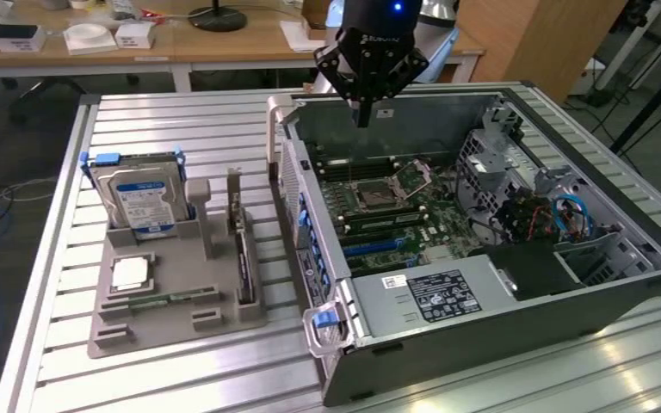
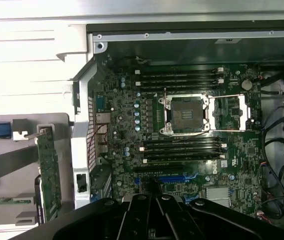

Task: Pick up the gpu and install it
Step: 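Reach for the gpu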

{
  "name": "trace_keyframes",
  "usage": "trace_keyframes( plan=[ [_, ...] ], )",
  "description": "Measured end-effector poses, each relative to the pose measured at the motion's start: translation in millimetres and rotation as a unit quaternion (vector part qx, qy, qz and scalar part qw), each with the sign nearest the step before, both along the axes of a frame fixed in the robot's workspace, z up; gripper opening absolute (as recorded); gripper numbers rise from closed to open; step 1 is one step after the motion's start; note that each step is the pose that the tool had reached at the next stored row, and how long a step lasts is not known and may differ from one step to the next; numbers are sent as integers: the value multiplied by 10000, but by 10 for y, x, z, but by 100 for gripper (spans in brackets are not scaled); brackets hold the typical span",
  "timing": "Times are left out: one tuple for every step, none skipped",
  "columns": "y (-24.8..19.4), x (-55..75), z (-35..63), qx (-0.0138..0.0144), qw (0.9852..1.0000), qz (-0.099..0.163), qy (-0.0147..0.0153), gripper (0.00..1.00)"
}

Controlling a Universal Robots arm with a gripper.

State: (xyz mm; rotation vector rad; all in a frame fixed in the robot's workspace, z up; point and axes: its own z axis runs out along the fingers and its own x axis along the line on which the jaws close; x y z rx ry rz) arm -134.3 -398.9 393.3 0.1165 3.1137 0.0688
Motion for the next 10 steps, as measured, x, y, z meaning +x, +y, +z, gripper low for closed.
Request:
trace_keyframes(
  plan=[
    [0,-9,0,0,10000,0,0,11],
    [0,-18,0,0,10000,0,0,11],
    [0,-27,0,0,10000,0,0,11],
    [0,-36,0,0,10000,0,0,11],
    [0,-47,0,0,10000,0,0,11],
    [0,-57,0,0,10000,0,0,11],
    [0,-68,0,0,10000,-1,0,11],
    [0,-79,0,0,10000,0,0,11],
    [0,-89,0,0,10000,-1,0,11],
    [0,-100,0,0,10000,-1,0,11]
  ],
)
